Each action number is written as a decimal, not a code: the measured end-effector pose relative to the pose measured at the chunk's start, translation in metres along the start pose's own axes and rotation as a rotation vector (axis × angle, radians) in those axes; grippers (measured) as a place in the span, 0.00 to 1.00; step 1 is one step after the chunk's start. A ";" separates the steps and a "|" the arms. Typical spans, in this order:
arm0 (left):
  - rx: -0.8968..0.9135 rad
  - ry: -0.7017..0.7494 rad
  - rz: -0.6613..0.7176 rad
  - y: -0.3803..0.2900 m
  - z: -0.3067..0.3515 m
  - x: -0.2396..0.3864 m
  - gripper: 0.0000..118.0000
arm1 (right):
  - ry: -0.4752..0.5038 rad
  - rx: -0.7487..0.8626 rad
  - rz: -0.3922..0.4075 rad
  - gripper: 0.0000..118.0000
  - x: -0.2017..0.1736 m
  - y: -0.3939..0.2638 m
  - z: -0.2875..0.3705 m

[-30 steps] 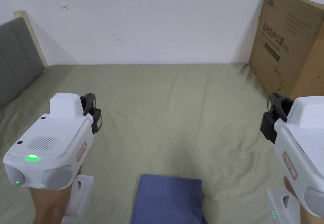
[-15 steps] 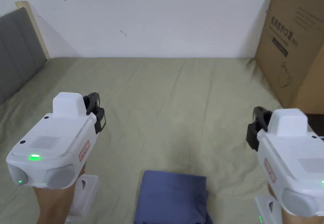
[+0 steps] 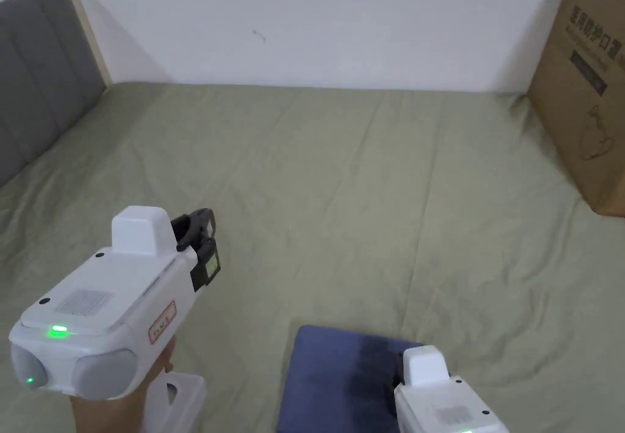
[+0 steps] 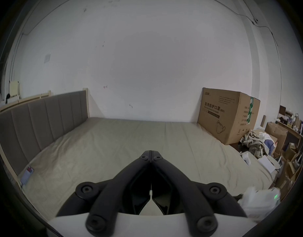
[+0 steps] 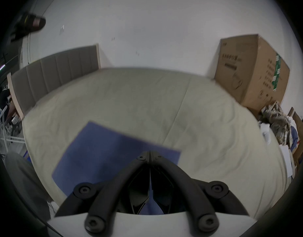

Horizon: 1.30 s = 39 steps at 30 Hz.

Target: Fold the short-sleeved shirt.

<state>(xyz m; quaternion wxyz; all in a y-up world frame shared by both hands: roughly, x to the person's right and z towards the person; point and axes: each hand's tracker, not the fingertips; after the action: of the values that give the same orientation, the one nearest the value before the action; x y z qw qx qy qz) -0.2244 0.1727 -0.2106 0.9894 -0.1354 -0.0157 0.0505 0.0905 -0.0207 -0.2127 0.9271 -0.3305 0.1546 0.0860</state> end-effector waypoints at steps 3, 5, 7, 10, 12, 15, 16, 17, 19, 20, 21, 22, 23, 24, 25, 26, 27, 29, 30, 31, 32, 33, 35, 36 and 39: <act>-0.055 -0.027 0.067 -0.011 -0.004 -0.003 0.00 | -0.003 -0.120 0.009 0.00 -0.011 -0.027 -0.028; -0.111 -0.072 0.125 -0.020 -0.008 -0.005 0.00 | -0.042 -0.019 -0.021 0.00 -0.014 -0.037 -0.028; -0.170 -0.112 0.203 -0.032 -0.013 -0.005 0.01 | -0.035 -0.038 -0.003 0.00 -0.016 -0.036 -0.026; -0.312 -0.177 0.354 -0.060 -0.029 -0.009 0.16 | -0.028 -0.047 0.019 0.00 -0.014 -0.032 -0.026; -0.429 -0.204 0.433 -0.081 -0.044 -0.009 0.45 | -0.018 -0.048 0.010 0.00 -0.011 -0.033 -0.025; -0.610 -0.248 0.493 -0.117 -0.067 -0.003 0.85 | -0.014 -0.044 -0.004 0.00 -0.009 -0.035 -0.025; -0.657 -0.246 0.495 -0.128 -0.073 0.000 0.86 | -0.014 -0.044 -0.007 0.00 -0.009 -0.035 -0.025; -0.672 -0.249 0.499 -0.140 -0.082 0.000 0.86 | -0.012 -0.045 -0.009 0.00 -0.009 -0.035 -0.025; -0.724 -0.266 0.488 -0.161 -0.097 0.002 0.86 | -0.011 -0.045 -0.016 0.00 -0.007 -0.035 -0.024; -0.733 -0.260 0.488 -0.170 -0.105 0.004 0.86 | -0.007 -0.045 -0.020 0.00 -0.006 -0.035 -0.024; -0.752 -0.253 0.479 -0.177 -0.110 0.005 0.85 | -0.004 -0.046 -0.024 0.00 -0.006 -0.035 -0.024; -0.759 -0.236 0.468 -0.183 -0.114 0.009 0.83 | -0.001 -0.048 -0.028 0.00 -0.004 -0.035 -0.024; -0.757 -0.247 0.451 -0.188 -0.117 0.012 0.76 | 0.004 -0.049 -0.031 0.00 -0.003 -0.034 -0.024; -0.764 -0.266 0.424 -0.191 -0.120 0.015 0.70 | 0.009 -0.051 -0.035 0.00 -0.001 -0.034 -0.024; -0.781 -0.286 0.408 -0.195 -0.122 0.019 0.64 | 0.015 -0.053 -0.038 0.00 0.000 -0.034 -0.024; -0.796 -0.309 0.410 -0.198 -0.124 0.022 0.54 | 0.021 -0.055 -0.042 0.00 0.001 -0.034 -0.025; -0.807 -0.332 0.428 -0.200 -0.126 0.022 0.41 | 0.026 -0.057 -0.043 0.00 0.002 -0.033 -0.025; -0.820 -0.351 0.493 -0.198 -0.124 0.022 0.30 | 0.035 -0.064 -0.040 0.00 0.004 -0.032 -0.024; -0.816 -0.328 0.496 -0.196 -0.122 0.021 0.26 | 0.038 -0.065 -0.045 0.00 0.006 -0.031 -0.024; -0.818 -0.338 0.486 -0.194 -0.122 0.019 0.22 | 0.044 -0.070 -0.049 0.00 0.006 -0.029 -0.022; -0.815 -0.342 0.475 -0.192 -0.121 0.019 0.19 | 0.051 -0.075 -0.056 0.00 0.008 -0.026 -0.021; -0.810 -0.332 0.456 -0.191 -0.119 0.022 0.17 | 0.059 -0.075 -0.063 0.00 0.010 -0.023 -0.018; -0.791 -0.329 0.420 -0.182 -0.115 0.024 0.16 | 0.072 -0.071 -0.076 0.00 0.013 -0.015 -0.011; -0.790 -0.330 0.417 -0.178 -0.115 0.024 0.16 | 0.077 -0.054 -0.082 0.00 0.015 -0.010 -0.006; -0.759 -0.321 0.359 -0.131 -0.108 0.040 0.16 | 0.076 0.040 -0.073 0.00 0.019 0.010 0.015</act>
<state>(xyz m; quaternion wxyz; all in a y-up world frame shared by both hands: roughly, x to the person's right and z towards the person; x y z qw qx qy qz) -0.1670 0.0225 -0.2786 0.8303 -0.4797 -0.1626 0.2326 0.1094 -0.0022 -0.2137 0.9296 -0.3203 0.1790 0.0363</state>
